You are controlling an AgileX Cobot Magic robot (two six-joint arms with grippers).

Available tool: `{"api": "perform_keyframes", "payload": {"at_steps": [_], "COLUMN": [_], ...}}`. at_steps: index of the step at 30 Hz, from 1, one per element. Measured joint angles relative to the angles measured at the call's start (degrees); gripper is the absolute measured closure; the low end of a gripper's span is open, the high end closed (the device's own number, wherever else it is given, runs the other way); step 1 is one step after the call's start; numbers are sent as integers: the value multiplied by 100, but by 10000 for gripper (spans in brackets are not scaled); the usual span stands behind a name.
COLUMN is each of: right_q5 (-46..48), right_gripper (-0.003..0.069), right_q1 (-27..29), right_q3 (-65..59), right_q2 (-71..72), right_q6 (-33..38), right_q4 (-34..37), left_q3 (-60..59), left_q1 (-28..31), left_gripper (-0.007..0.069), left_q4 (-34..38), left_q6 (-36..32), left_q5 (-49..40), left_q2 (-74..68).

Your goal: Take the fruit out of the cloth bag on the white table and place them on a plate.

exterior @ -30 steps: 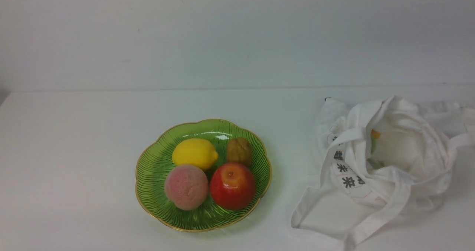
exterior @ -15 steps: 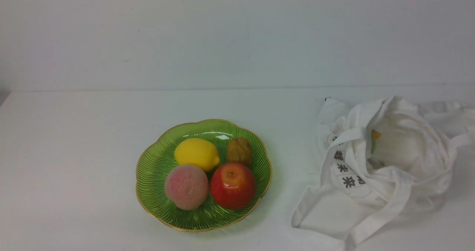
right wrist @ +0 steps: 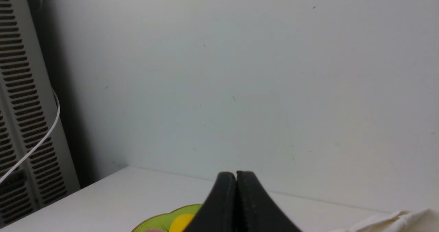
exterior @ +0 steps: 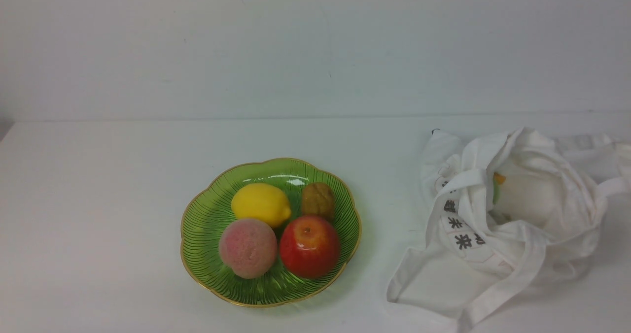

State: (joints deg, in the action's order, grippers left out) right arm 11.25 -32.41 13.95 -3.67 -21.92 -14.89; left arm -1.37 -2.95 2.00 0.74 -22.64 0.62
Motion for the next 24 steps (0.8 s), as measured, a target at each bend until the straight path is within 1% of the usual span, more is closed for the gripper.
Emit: {"api": "perform_keyframes", "payload": {"at_steps": [6, 11, 14, 15, 16, 17, 18, 19, 20, 21, 24], "right_q5": [7, 104, 158, 158, 158, 158, 158, 158, 158, 164, 287], "right_gripper": [673, 673, 673, 673, 673, 673, 673, 673, 673, 673, 673], "right_q1": [0, 8, 225, 412, 453, 944, 1219, 1443, 1498, 1944, 2646], "right_q3": [-29, -43, -191, -279, -299, -551, -709, -845, -880, -1176, -1516], "right_q2": [0, 29, 135, 159, 161, 174, 174, 174, 174, 174, 174], "right_q6": [25, 110, 116, 116, 116, 110, 110, 110, 110, 106, 79], "right_q4": [-64, -503, -650, -677, -685, -696, -696, -696, -690, -645, -492], "left_q3": [0, 0, 0, 0, 0, 0, 0, 0, 0, 0, 0], "left_q1": [0, 0, 0, 0, 0, 0, 0, 0, 0, 0, 0], "left_gripper": [632, 632, 632, 632, 632, 632, 632, 632, 632, 632, 632], "left_q4": [0, 0, 0, 0, 0, 0, 0, 0, 0, 0, 0], "left_q6": [0, 0, 0, 0, 0, 0, 0, 0, 0, 0, 0], "left_q5": [0, 0, 0, 0, 0, 0, 0, 0, 0, 0, 0], "left_q2": [0, 0, 0, 0, 0, 0, 0, 0, 0, 0, 0]}}
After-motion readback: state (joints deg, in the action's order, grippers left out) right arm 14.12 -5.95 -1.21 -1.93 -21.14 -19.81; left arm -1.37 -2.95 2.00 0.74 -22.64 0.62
